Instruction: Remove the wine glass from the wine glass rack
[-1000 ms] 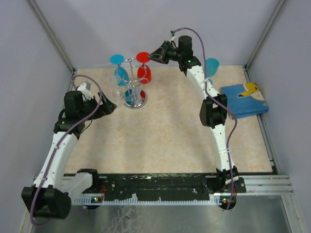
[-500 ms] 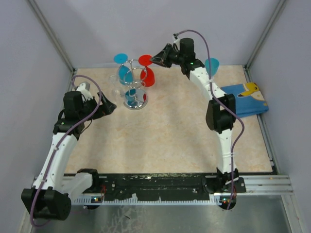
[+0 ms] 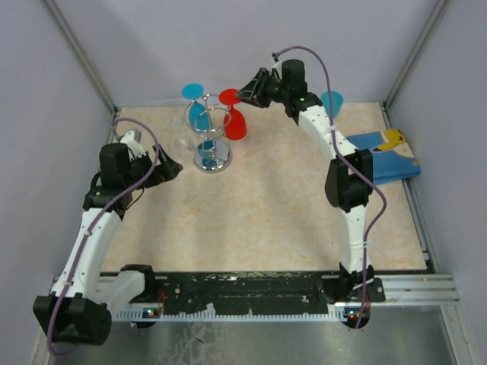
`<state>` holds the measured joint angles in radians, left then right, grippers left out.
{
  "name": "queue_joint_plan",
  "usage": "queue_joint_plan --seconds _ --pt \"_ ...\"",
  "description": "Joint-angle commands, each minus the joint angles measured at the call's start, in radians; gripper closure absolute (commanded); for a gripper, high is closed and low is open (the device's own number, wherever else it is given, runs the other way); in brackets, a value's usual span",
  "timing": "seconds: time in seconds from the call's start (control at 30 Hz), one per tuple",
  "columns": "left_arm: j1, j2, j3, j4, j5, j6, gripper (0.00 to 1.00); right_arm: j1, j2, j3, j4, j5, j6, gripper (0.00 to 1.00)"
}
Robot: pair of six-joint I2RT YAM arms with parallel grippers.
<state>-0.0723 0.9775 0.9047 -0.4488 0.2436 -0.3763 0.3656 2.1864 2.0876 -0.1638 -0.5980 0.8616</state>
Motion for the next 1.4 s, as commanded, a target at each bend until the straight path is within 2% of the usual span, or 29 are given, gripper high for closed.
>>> queue_joint_plan --seconds 0.0,0.1,0.2,0.37,0.5,0.73,1.0,1.17,1.37 --pt "-0.002 -0.025 0.019 -0.003 -0.009 0.016 0.0 0.003 0.034 0.106 0.003 -0.031 -0.008 0.6" --pt "-0.002 -0.026 0.022 -0.005 -0.016 0.018 0.0 -0.008 0.038 0.098 0.032 -0.033 0.004 0.48" --pt "-0.002 -0.021 0.021 -0.006 -0.019 0.02 0.0 -0.025 0.05 0.124 0.034 -0.044 0.013 0.46" --pt "-0.001 -0.01 0.025 -0.001 -0.004 0.013 0.0 -0.032 0.104 0.232 -0.008 -0.066 0.013 0.52" --pt "-0.001 -0.01 0.024 0.001 -0.002 0.01 0.0 -0.033 0.143 0.298 -0.019 -0.093 0.026 0.64" --pt "-0.001 -0.015 0.025 0.001 -0.008 0.013 0.0 -0.031 0.163 0.333 -0.072 -0.111 0.001 0.65" --pt "-0.003 -0.017 0.022 0.001 -0.002 0.007 0.0 -0.032 0.13 0.262 -0.06 -0.111 -0.022 0.66" --pt "-0.001 -0.015 0.02 0.002 0.0 0.008 0.0 -0.028 0.114 0.223 -0.035 -0.137 -0.021 0.74" --pt "-0.002 -0.013 0.017 0.004 0.006 0.004 0.0 -0.027 0.103 0.202 -0.009 -0.151 -0.018 0.96"
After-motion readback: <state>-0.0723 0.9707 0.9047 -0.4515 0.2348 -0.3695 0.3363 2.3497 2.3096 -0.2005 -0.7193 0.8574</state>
